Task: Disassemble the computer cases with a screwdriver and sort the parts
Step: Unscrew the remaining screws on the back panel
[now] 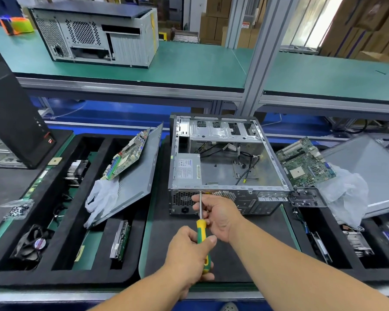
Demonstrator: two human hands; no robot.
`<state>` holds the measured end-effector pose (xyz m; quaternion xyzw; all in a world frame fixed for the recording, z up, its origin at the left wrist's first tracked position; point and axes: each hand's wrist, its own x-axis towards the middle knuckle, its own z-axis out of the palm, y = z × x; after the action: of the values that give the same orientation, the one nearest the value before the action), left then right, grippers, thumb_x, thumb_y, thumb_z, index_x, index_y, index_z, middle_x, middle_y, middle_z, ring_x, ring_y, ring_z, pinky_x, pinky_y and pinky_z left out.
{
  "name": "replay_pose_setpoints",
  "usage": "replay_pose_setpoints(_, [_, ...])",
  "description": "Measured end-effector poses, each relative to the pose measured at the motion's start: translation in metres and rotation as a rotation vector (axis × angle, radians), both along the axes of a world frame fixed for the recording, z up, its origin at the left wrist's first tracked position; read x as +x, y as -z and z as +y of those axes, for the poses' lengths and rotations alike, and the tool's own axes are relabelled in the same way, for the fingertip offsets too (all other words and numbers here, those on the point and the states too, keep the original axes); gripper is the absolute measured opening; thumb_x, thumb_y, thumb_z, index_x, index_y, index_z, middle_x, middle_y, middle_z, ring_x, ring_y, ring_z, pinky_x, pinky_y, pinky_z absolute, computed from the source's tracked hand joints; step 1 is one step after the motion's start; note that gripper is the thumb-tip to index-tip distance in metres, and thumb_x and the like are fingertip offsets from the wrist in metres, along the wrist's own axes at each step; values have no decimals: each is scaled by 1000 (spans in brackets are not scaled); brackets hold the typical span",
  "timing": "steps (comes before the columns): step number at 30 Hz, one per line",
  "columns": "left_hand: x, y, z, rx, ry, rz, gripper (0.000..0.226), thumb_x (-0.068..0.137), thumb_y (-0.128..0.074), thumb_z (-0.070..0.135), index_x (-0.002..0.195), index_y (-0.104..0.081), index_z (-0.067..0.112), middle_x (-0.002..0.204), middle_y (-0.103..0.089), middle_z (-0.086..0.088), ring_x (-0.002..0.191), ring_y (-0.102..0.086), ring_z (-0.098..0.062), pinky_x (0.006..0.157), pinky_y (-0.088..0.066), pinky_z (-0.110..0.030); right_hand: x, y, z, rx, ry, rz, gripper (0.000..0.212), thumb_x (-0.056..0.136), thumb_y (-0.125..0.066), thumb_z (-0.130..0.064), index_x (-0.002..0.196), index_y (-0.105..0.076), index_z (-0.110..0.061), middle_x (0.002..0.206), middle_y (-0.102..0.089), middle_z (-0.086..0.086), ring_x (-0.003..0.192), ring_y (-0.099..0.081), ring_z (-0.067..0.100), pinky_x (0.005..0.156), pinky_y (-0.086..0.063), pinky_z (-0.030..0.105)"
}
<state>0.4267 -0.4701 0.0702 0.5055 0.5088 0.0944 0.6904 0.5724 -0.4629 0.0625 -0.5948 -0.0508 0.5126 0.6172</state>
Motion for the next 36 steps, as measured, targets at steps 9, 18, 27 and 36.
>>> replay_pose_setpoints(9, [-1, 7, 5, 290, 46, 153, 51, 81, -84, 41, 91, -42, 14, 83, -63, -16, 49, -54, -20, 39, -49, -29, -4, -5, 2, -35, 3, -2, 29, 105, -45, -11, 103, -74, -4, 66, -67, 4, 46, -37, 7, 39, -26, 20])
replay_pose_setpoints(18, [1, -2, 0, -123, -81, -148, 38, 105, -57, 39, 92, -53, 3, 67, -61, -14, 51, -57, -25, 47, -52, -34, -5, -7, 1, -38, -2, -65, 24, 105, -48, -8, 102, -71, -2, 64, -65, 5, 45, -36, 8, 38, -25, 20])
replay_pose_setpoints(27, [2, -3, 0, -70, -77, -101, 35, 101, -64, 38, 93, -49, 8, 76, -62, -17, 52, -61, -24, 49, -55, -33, -6, -7, 1, -61, 2, -105, 26, 106, -48, -10, 103, -73, -4, 66, -69, 3, 46, -39, 7, 40, -29, 21])
replay_pose_setpoints(36, [5, 0, 0, 62, -116, 18, 35, 97, -67, 40, 96, -48, 10, 72, -59, -11, 48, -54, -17, 46, -47, -28, -10, -10, 3, -70, 12, -91, 29, 107, -44, -9, 105, -72, -4, 66, -67, 4, 45, -38, 7, 39, -28, 21])
